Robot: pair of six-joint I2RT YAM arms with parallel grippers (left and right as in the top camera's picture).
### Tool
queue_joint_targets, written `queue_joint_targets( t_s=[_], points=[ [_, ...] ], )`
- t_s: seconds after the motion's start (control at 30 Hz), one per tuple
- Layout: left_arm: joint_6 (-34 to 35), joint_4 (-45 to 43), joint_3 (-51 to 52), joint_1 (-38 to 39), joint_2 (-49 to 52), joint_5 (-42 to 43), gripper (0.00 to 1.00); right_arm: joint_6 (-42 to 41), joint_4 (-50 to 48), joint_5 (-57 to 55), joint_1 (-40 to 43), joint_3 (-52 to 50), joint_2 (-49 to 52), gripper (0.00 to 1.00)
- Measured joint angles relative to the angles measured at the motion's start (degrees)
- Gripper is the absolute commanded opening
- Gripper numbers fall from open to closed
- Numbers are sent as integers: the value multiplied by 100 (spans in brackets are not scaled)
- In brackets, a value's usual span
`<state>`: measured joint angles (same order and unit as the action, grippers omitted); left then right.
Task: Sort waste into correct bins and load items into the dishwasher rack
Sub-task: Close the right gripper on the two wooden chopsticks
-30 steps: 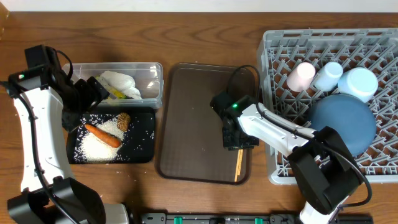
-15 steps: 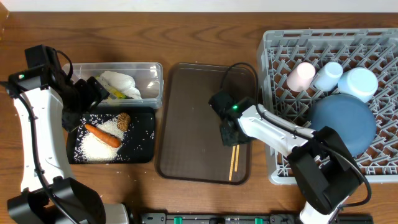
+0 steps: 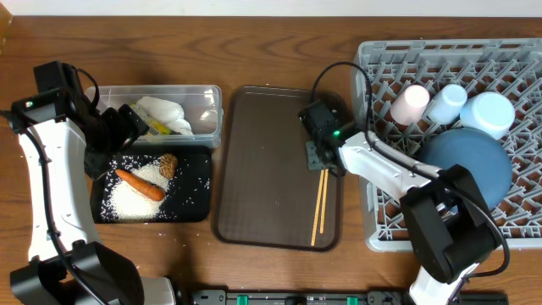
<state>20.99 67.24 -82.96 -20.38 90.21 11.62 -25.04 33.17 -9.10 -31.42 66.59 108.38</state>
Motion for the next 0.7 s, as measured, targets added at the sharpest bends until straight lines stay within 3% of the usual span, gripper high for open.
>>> queue_joint_targets(
  t_s=[0.1,0.23,0.4,0.7],
  points=[
    [0,0,2,0,0,2,98,31,219,-11,59,83,0,21],
    [0,0,0,2,0,0,98,83,1257,39,120,658,2,15],
    [0,0,0,2,0,2,98,79,2234,142,129,1526,-11,17],
    [0,0,2,0,0,0,98,-487,2518,1169,96,1298,-22,25]
  ],
)
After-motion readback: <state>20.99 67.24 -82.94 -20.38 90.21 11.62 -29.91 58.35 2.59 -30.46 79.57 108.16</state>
